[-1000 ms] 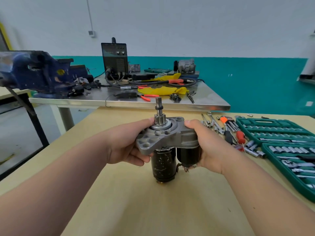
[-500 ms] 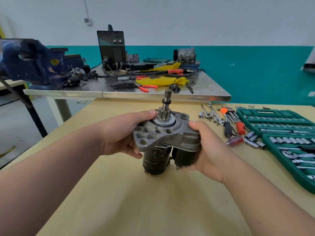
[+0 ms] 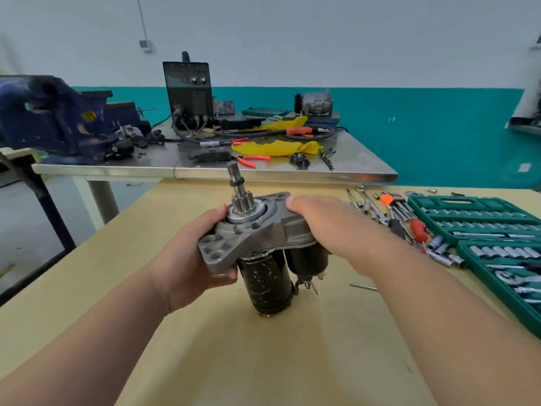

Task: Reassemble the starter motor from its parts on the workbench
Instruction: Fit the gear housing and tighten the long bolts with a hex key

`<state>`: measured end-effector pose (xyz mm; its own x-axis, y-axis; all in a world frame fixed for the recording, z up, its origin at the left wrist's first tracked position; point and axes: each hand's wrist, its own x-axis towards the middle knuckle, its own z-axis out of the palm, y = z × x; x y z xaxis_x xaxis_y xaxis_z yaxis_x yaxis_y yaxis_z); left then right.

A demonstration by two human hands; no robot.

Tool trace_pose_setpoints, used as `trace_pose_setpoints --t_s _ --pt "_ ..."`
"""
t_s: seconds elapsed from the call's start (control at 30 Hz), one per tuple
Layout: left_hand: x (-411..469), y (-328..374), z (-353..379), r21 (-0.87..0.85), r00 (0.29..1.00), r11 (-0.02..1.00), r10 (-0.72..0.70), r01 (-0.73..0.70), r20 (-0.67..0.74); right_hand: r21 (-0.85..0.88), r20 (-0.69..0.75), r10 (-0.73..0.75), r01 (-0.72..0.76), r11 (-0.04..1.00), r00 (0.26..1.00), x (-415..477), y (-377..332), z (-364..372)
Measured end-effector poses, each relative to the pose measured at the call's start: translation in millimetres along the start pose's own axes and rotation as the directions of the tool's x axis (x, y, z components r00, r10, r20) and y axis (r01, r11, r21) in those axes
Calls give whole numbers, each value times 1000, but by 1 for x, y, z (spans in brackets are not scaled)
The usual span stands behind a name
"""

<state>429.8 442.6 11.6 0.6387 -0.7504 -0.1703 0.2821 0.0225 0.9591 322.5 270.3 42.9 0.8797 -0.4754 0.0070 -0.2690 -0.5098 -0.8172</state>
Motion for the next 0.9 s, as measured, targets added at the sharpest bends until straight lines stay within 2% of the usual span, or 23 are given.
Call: trace_pose_setpoints --t_s 0.07,0.13,0.23,0.3,0.5,0.57,0.63,0.7,0.8,0.9 --pt "1 0 -3 -15 1000 1000 6 -5 13 -249 8 -173 169 954 985 7 -15 -7" --pt "2 1 -3 22 997 1000 16 -18 70 -272 146 -146 182 945 978 19 -28 -21" --pt "11 8 -4 120 988 993 0 -19 155 -129 359 98 -55 990 928 37 -30 -31" --pt "21 13 -2 167 980 986 -30 -4 199 -62 404 225 -218 974 887 48 -21 -31" --pt "38 28 1 281 939 957 -163 75 303 48 473 270 -330 943 839 50 4 -30" --pt "37 28 -1 275 952 956 -175 104 250 107 458 256 -338 935 851 50 5 -27" --pt "32 26 -3 222 977 966 -163 130 139 143 427 260 -349 926 866 49 4 -24" --pt "22 17 -10 91 982 980 -181 177 46 150 400 277 -361 920 873 49 1 -22" --pt "-3 -3 -10 -91 976 972 -215 217 28 143 386 299 -377 915 873 46 -2 -19" --pt "-8 -8 12 -49 987 989 -142 138 -79 165 354 296 -372 914 887 43 -6 -18"
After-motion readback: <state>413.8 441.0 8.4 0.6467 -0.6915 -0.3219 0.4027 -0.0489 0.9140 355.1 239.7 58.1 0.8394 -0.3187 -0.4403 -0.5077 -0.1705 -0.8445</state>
